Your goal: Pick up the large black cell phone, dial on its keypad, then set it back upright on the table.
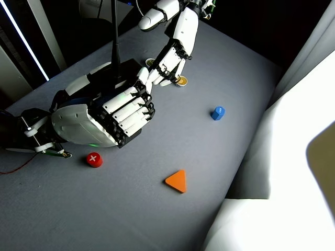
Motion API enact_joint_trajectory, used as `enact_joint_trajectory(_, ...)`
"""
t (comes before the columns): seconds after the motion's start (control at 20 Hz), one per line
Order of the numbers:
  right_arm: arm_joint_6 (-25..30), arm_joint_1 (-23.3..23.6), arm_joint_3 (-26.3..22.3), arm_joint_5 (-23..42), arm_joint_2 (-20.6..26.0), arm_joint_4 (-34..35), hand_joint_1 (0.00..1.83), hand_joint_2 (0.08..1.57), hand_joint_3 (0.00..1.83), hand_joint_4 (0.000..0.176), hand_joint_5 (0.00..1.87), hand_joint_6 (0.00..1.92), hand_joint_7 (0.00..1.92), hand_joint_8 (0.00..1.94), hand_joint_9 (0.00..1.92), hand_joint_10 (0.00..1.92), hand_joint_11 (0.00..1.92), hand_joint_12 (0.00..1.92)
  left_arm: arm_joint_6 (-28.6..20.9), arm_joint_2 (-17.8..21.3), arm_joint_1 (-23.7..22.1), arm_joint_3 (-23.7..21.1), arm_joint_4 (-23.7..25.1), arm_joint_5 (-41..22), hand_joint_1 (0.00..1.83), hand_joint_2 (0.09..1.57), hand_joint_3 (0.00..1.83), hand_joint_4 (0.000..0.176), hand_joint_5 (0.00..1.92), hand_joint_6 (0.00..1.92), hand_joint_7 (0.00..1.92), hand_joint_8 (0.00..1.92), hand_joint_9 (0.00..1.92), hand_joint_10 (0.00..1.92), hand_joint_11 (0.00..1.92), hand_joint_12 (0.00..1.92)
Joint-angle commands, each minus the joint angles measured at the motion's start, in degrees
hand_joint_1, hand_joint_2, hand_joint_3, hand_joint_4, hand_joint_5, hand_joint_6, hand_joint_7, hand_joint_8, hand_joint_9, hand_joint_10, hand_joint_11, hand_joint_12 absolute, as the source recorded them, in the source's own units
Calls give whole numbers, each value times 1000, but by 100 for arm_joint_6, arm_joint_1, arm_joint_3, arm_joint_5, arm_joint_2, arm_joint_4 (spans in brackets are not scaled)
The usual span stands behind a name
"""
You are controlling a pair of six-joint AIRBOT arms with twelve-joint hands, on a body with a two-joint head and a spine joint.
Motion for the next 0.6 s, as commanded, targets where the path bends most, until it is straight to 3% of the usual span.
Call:
enact_joint_trajectory(0.0, 98, 29, 27, 744, 35, -91, 1362, 1166, 2, 0, 851, 1077, 820, 1156, 867, 1401, 785, 1380, -23, 44, -135, -25, -459, -277, 0, 1200, 1, 0, 362, 3, 475, 6, 455, 3, 67, 769)
enact_joint_trajectory(0.05, 99, 9, 41, 744, 25, -92, 1459, 1138, 1, 0, 892, 968, 858, 1043, 895, 1240, 792, 1612, -18, 54, -154, -25, -445, -273, 0, 1196, 0, 0, 369, 6, 476, 6, 461, 5, 75, 772)
enact_joint_trajectory(0.1, 101, -14, 51, 744, 21, -92, 1384, 1146, 4, 0, 889, 1020, 857, 1082, 892, 1336, 790, 1457, -15, 53, -162, -30, -437, -273, 0, 1196, 0, 0, 374, 7, 483, 8, 467, 7, 78, 774)
enact_joint_trajectory(0.15, 103, -32, 67, 744, 10, -92, 1384, 1146, 4, 0, 889, 1020, 857, 1082, 892, 1336, 790, 1457, -16, 58, -174, -52, -438, -273, 0, 1196, 0, 0, 374, 7, 483, 8, 467, 7, 78, 774)
enact_joint_trajectory(0.2, 106, -41, 83, 744, -2, -92, 1479, 1132, 0, 0, 928, 888, 853, 1040, 903, 1201, 794, 1664, -16, 67, -189, -73, -441, -270, 0, 1199, 1, 0, 367, 3, 479, 5, 462, 4, 67, 771)
enact_joint_trajectory(0.4, 131, -69, 116, 744, -32, -94, 1482, 1136, 2, 0, 903, 939, 844, 1056, 896, 1199, 777, 1684, -55, 87, -272, -42, -391, -242, 0, 1199, 0, 0, 344, 0, 471, 0, 441, 0, 44, 769)
enact_joint_trajectory(0.45, 131, -70, 124, 744, -39, -97, 1389, 1147, 3, 0, 889, 1017, 844, 1106, 890, 1326, 773, 1485, -75, 87, -311, -24, -350, -245, 0, 1200, 0, 0, 354, 5, 483, 6, 448, 4, 51, 772)
enact_joint_trajectory(0.55, 131, -76, 133, 744, -44, -103, 1367, 1152, 2, 0, 880, 1037, 853, 1103, 883, 1373, 796, 1390, -231, 83, -480, -4, -113, -225, 0, 1201, 1, 0, 369, 10, 498, 10, 461, 8, 74, 781)
